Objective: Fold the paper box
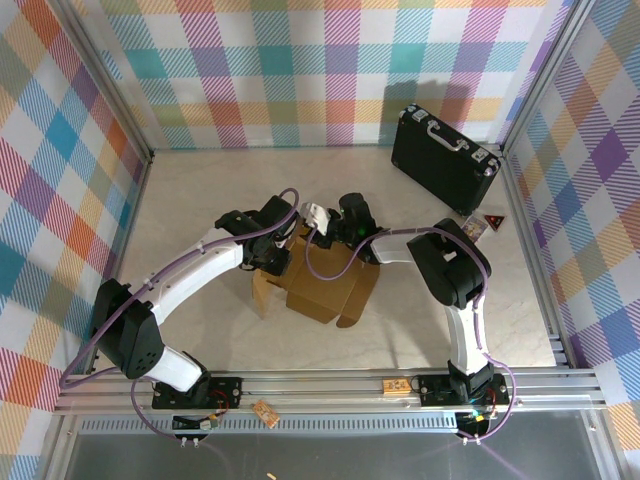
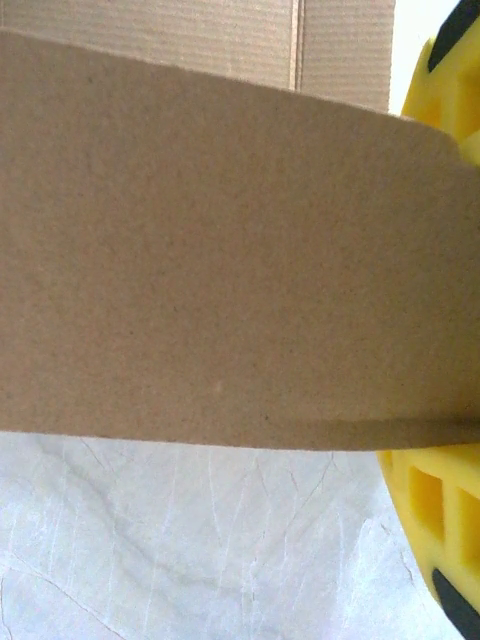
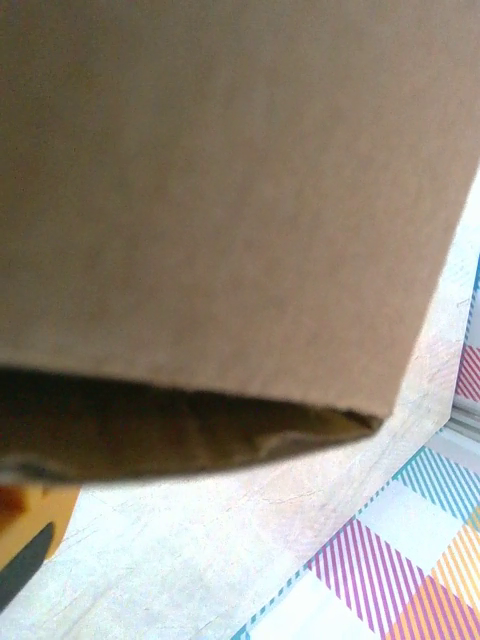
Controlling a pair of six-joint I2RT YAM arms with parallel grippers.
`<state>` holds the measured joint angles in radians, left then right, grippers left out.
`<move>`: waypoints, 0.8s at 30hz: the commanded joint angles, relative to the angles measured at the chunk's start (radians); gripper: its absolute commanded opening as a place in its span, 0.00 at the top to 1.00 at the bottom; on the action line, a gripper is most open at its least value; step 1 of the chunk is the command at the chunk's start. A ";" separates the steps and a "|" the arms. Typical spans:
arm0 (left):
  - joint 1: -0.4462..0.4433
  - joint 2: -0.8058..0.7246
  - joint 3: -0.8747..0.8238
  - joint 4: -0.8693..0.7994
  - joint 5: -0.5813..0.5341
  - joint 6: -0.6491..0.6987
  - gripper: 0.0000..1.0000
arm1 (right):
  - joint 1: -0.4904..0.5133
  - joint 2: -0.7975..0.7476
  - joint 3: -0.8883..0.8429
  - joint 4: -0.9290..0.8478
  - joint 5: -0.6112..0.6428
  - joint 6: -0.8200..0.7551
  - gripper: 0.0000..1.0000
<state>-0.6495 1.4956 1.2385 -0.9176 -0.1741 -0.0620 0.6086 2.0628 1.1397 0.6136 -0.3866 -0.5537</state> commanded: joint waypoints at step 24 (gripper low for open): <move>-0.016 0.010 -0.025 -0.092 0.054 0.020 0.62 | -0.090 -0.248 -0.162 -0.133 -0.196 0.004 0.35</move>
<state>-0.6533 1.4948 1.2385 -0.9394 -0.1661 -0.0364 0.5232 1.8725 1.0054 0.5087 -0.5365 -0.5465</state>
